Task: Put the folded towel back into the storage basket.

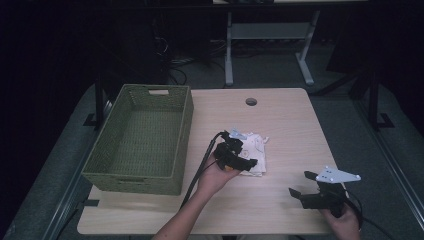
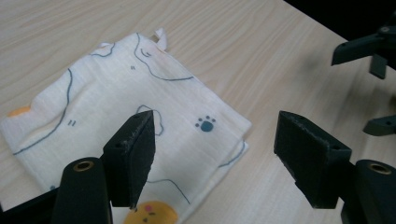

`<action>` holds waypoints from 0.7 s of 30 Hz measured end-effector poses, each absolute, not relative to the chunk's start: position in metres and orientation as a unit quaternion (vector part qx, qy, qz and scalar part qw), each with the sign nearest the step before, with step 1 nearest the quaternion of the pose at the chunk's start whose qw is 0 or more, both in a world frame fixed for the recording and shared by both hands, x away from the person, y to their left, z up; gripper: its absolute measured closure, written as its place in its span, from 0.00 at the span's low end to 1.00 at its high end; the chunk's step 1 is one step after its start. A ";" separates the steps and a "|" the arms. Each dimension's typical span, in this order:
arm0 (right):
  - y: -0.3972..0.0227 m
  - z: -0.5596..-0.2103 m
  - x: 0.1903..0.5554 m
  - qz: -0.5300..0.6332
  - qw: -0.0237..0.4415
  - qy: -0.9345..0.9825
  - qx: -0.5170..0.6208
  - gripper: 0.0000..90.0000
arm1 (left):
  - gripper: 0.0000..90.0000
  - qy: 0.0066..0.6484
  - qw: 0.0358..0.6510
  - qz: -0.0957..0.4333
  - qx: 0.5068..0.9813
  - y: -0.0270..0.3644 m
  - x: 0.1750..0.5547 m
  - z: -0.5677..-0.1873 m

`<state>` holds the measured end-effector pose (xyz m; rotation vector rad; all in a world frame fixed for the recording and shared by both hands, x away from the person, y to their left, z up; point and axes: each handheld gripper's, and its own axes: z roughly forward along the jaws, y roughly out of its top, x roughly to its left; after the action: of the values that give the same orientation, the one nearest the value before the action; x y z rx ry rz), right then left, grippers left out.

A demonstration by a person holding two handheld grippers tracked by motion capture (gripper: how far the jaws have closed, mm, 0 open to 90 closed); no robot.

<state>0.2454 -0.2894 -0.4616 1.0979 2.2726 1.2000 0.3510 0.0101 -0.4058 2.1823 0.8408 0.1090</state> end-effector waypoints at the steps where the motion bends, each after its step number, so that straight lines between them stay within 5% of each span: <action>1: -0.290 -0.462 0.246 0.423 0.172 0.801 0.387 0.16 | 0.33 0.331 0.390 0.043 0.858 0.010 0.351 -0.406; 21: -0.290 -0.461 0.246 0.430 0.167 0.799 0.386 0.16 | 0.34 0.386 0.362 0.022 0.848 0.002 0.394 -0.431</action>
<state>0.2456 -0.2899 -0.4612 1.0987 2.2735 1.2228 0.3938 0.0016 -0.4314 2.1851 0.9951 0.0567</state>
